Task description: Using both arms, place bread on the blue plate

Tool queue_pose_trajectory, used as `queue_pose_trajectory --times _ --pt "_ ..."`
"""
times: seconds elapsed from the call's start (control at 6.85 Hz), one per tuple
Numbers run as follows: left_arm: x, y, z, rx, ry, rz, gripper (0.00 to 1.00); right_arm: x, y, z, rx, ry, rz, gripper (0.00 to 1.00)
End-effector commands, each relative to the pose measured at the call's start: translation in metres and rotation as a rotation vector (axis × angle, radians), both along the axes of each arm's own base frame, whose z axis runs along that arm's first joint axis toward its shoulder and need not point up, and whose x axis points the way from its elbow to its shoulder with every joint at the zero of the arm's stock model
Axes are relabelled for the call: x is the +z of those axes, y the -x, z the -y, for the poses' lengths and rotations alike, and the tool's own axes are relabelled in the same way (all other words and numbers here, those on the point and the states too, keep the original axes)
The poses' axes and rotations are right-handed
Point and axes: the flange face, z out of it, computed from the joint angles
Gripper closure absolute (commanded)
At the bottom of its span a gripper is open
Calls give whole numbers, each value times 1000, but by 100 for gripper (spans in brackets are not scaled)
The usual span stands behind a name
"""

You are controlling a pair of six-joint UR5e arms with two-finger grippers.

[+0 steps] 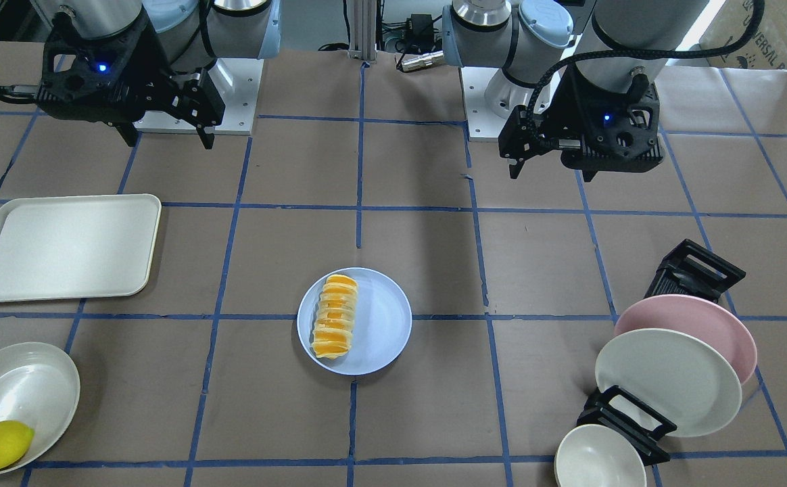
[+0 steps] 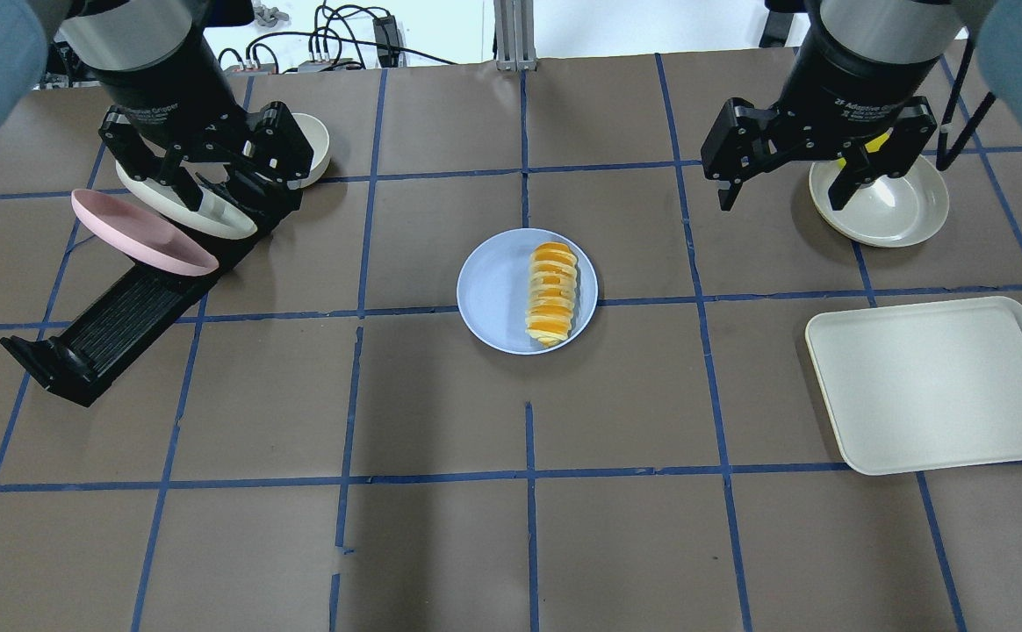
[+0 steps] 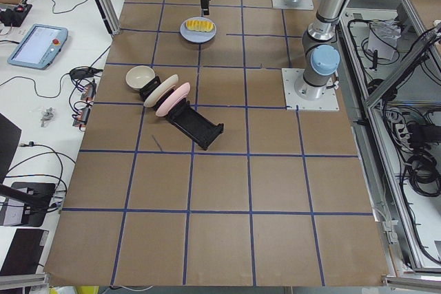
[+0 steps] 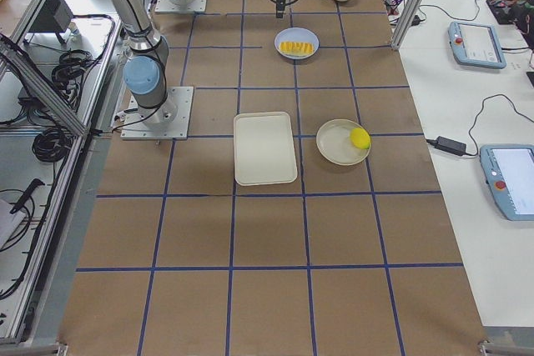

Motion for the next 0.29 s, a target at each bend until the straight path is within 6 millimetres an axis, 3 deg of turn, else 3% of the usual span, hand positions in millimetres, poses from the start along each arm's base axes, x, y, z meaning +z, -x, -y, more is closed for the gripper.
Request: queue_pose_trajectory --times 0.0,0.15 --pt "2 -1 0 1 2 5 0 10 2 18 1 -5 -22 0" --pt "3 -1 0 1 -1 7 0 10 2 20 1 -15 -22 0"
